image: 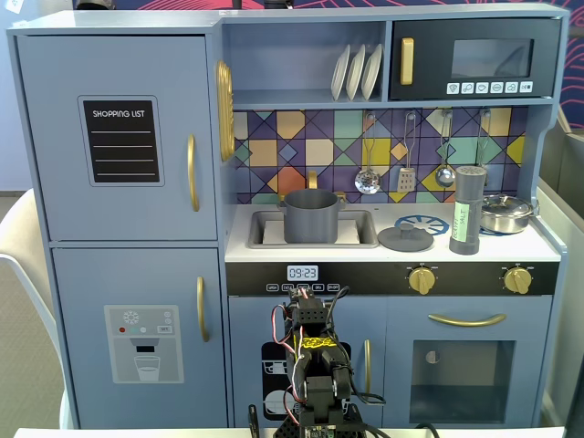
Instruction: Put salt in the gray recipient
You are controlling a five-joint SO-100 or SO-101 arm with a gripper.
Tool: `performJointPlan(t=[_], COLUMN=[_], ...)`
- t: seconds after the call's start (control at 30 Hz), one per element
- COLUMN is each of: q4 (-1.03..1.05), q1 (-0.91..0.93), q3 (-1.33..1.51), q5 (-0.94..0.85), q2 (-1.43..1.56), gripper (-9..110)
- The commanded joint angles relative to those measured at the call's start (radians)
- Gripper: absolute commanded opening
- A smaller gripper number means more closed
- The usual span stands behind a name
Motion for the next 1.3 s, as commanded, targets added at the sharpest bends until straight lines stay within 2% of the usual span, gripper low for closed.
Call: performJointPlan(t=[0.0,0.27,0.37,0.53,0.73,0.9,1.03,1.07,1.17,1.27], q4=[-0.011,-0.011,-0.052,-0.109,-0.213,-0.502,-0.718,-0.769,-0.874,-0.960], q1=[-0.043,-0.046,0.008,0.097,0.371,0.646,0.793,0.819,0.911,0.937], q3=[0.000,0.000,-0.006,-0.264,-0.672,-0.887,-0.977,-0.983,-0.976,-0.965], q5=[0.003,0.009,0.026,0.091,0.069,-0.018,-0.032,-0.034,0.052,0.067], q2=[0.006,0.006,0.005,-0.138,-0.298,-0.397,-0.500,-0.523,-0.563,-0.615], gripper=[0,0,0,0,0,0,0,2,29,43])
